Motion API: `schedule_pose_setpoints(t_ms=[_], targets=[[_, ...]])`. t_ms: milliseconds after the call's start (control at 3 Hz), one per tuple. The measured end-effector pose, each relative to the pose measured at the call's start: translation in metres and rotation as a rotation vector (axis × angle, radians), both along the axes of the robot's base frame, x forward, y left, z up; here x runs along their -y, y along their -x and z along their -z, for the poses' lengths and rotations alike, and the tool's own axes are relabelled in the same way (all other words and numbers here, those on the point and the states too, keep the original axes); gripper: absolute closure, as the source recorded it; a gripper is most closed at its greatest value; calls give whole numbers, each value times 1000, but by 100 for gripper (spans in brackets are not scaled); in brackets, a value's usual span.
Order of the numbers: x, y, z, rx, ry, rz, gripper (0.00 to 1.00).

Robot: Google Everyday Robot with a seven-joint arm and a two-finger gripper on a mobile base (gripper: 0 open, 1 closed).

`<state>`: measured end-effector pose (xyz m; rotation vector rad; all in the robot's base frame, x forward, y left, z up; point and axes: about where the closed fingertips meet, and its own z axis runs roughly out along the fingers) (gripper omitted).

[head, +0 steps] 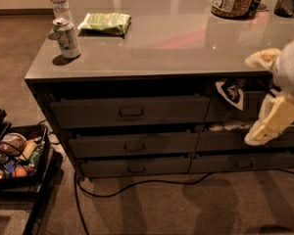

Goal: Open middle drawer

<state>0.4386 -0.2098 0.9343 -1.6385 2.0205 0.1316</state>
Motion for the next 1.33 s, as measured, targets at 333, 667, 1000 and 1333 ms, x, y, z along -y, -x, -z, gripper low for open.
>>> schedule_pose_setpoints(t_ms=[333, 667, 1000, 1333], targets=[[-20, -14, 57, 50, -229, -62, 0], [-31, -12, 54, 100, -335, -103, 0], [-31, -12, 54, 100, -335, -103, 0], [-27, 1, 71, 103, -363, -84, 0]])
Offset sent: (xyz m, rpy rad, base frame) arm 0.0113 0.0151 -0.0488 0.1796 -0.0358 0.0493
